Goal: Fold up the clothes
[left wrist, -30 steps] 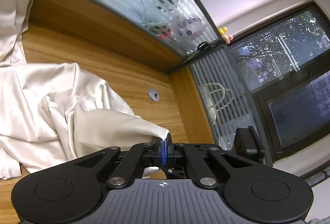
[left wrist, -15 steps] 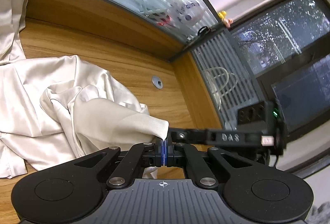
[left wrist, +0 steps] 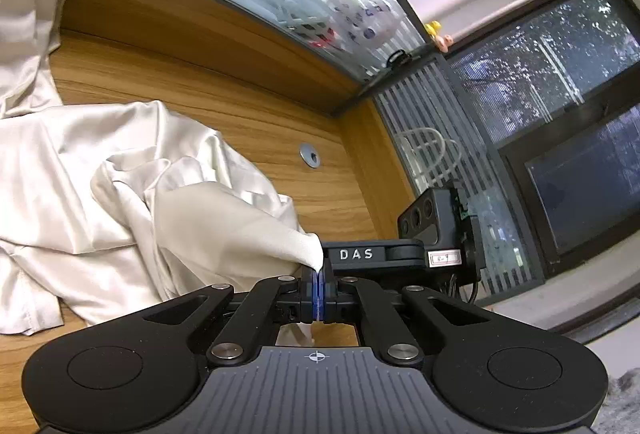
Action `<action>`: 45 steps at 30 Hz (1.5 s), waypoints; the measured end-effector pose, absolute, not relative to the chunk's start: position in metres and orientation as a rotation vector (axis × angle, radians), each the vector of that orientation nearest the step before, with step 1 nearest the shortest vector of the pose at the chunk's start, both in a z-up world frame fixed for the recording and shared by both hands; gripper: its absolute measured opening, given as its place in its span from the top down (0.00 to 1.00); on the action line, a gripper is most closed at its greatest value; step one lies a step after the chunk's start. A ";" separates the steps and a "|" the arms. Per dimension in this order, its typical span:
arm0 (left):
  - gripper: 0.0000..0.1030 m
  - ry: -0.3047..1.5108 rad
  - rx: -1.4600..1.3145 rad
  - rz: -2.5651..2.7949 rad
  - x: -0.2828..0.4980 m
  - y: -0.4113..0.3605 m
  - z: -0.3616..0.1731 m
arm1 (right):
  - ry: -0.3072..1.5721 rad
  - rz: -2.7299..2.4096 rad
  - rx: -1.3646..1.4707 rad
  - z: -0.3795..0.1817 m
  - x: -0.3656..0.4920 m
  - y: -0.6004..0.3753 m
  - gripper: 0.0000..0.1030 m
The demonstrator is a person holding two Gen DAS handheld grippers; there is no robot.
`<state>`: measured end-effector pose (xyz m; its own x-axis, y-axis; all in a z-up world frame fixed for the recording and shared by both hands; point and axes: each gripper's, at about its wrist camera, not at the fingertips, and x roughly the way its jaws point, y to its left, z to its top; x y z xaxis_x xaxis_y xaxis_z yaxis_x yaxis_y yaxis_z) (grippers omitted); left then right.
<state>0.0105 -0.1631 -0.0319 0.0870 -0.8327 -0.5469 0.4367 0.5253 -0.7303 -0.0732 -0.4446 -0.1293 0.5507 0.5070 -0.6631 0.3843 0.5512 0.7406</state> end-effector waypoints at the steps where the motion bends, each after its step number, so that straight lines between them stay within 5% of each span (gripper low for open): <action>1: 0.97 1.125 -0.435 -0.983 0.011 -0.161 -0.032 | 1.033 0.095 1.049 -0.131 -0.074 -0.444 0.79; 5: 0.97 1.124 -0.439 -0.952 0.014 -0.157 -0.035 | 1.006 0.104 1.052 -0.125 -0.077 -0.444 0.95; 14: 0.94 1.087 -0.423 -0.919 0.019 -0.156 -0.031 | 0.907 0.129 0.971 -0.072 -0.095 -0.457 0.97; 21: 0.57 0.959 -0.294 -0.990 0.014 -0.162 0.000 | 0.811 0.179 0.911 -0.017 -0.113 -0.467 0.98; 26: 0.47 0.873 -0.234 -1.066 0.009 -0.167 0.022 | 0.743 0.191 0.850 0.018 -0.118 -0.474 0.98; 45: 0.48 0.974 -0.458 -0.967 0.025 -0.165 0.007 | 0.605 0.157 0.501 0.078 -0.132 -0.453 0.98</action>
